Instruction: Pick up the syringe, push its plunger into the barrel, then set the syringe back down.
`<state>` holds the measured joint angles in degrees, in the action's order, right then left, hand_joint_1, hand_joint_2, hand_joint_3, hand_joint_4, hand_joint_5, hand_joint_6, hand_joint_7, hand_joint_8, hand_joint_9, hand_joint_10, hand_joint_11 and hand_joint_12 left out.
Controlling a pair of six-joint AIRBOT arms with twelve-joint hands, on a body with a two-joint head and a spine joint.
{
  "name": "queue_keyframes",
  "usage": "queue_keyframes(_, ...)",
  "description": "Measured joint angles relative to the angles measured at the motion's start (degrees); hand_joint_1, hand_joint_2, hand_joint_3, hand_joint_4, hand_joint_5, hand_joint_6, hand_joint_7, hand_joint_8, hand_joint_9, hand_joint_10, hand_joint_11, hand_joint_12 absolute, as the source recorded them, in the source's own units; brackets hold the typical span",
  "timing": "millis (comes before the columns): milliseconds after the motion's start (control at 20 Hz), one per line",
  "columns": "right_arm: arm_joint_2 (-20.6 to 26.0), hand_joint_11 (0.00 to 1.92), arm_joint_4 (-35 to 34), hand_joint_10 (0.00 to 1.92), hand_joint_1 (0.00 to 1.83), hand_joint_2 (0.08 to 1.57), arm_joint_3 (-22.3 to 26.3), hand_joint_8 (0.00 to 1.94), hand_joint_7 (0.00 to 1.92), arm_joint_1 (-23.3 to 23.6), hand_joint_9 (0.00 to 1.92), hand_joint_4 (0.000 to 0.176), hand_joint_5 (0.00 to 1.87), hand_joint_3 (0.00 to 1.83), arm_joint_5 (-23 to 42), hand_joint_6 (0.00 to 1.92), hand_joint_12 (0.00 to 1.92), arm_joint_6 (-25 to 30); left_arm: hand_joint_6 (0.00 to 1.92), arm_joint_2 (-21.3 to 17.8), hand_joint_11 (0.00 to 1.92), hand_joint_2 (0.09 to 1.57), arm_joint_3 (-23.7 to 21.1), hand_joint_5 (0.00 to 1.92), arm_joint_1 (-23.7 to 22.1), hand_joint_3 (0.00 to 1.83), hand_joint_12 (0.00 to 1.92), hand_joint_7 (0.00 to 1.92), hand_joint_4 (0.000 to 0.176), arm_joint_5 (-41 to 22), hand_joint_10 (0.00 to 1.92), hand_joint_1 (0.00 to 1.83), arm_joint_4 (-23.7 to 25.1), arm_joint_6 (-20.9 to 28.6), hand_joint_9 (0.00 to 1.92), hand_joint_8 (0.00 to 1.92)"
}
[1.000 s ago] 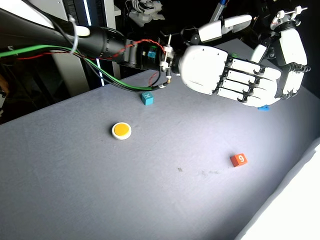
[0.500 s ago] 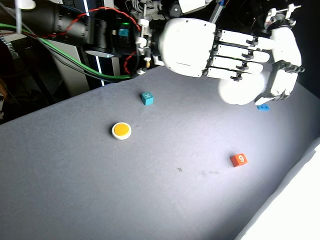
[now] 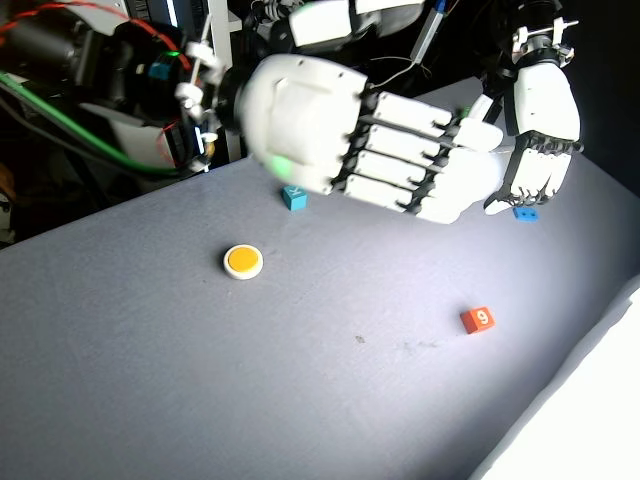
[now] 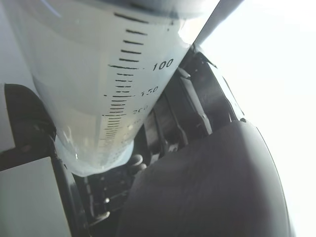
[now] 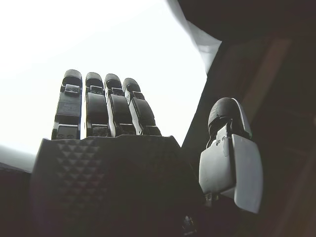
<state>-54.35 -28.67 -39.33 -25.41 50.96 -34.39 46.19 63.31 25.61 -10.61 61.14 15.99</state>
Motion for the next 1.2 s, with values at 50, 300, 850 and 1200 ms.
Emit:
queue_keyframes(50, 0.7, 0.00, 0.7, 0.00, 0.00, 1.07, 0.0, 0.00, 0.00, -0.7, 0.00, 0.000, 0.01, 0.00, -0.3, 0.00, 0.00, -0.1, 1.18, 0.0, 0.66, 1.16, -0.2, 0.81, 0.9, 0.00, 1.48, 0.92, 0.000, 0.0, 1.35, 1.36, 1.1, 0.2, 0.83, 1.15)
queue_keyframes(300, 3.1, 0.00, 7.4, 0.00, 0.00, 1.08, -1.1, 0.00, 0.00, -6.0, 0.00, 0.000, 0.02, 0.00, -2.5, 0.01, 0.00, -1.5, 1.18, 1.8, 0.65, 1.17, 0.1, 0.79, 5.4, 0.00, 1.51, 0.88, 0.000, 1.4, 1.39, 1.36, 4.7, 0.1, 0.81, 1.22)
queue_keyframes(850, 0.9, 0.00, 12.4, 0.00, 0.00, 1.08, -5.9, 0.00, 0.00, -9.9, 0.00, 0.000, 0.01, 0.00, -4.6, 0.00, 0.00, -3.2, 1.22, 6.4, 0.66, 1.18, 1.9, 0.80, 8.3, 0.00, 1.47, 0.91, 0.000, 11.5, 1.20, 1.19, 2.7, 0.2, 0.84, 1.22)
queue_keyframes(1200, 0.7, 0.00, 12.0, 0.00, 0.00, 1.07, -5.5, 0.00, 0.00, -10.4, 0.00, 0.000, 0.01, 0.00, -6.1, 0.00, 0.00, -3.9, 1.27, 8.8, 0.65, 1.19, 0.4, 0.77, 8.9, 0.00, 1.44, 0.91, 0.000, 13.2, 1.22, 1.22, 2.4, 0.4, 0.82, 1.21)
